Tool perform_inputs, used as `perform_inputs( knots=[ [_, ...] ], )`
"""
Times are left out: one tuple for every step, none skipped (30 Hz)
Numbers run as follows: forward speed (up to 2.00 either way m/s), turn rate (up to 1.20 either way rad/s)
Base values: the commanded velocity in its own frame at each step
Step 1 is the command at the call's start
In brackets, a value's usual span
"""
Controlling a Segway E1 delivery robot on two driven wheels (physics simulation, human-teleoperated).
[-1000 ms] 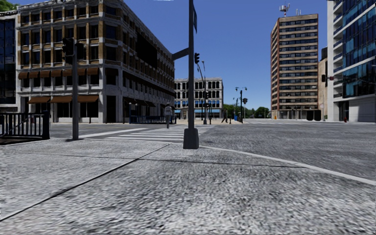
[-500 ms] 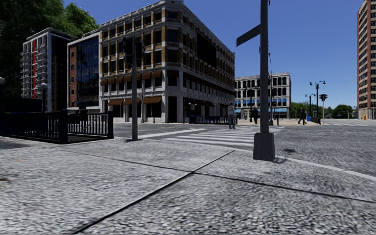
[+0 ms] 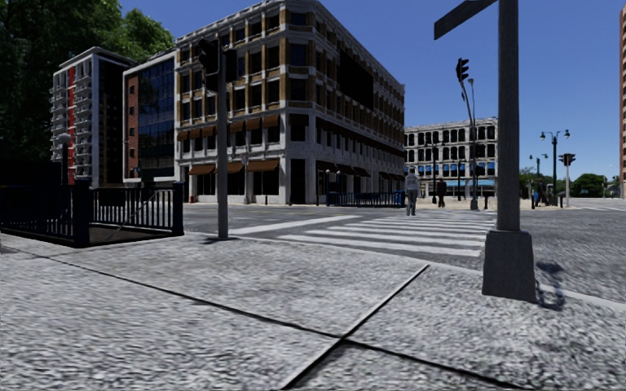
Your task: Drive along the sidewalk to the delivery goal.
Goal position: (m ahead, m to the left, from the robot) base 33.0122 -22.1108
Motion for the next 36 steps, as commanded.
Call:
perform_inputs(
  knots=[
    [2.00,0.00],
    [2.00,0.00],
    [2.00,0.00],
    [2.00,0.00],
    [2.00,0.00],
    [2.00,0.00],
    [2.00,0.00],
    [2.00,0.00],
    [2.00,0.00],
    [2.00,0.00],
    [2.00,0.00],
    [2.00,0.00],
    [2.00,0.00],
    [2.00,0.00],
    [2.00,0.00],
    [2.00,0.00],
    [2.00,0.00],
    [2.00,0.00],
    [2.00,0.00],
    [2.00,0.00],
    [2.00,0.00],
    [2.00,0.00],
    [2.00,0.00],
    [2.00,0.00],
    [2.00,0.00],
    [2.00,0.00],
    [2.00,0.00],
    [2.00,0.00],
    [2.00,-0.23],
    [2.00,-0.46],
    [2.00,-0.80],
    [2.00,-0.84],
    [2.00,-0.92],
    [2.00,-0.92],
    [2.00,-0.98],
    [2.00,-0.99]
  ],
)
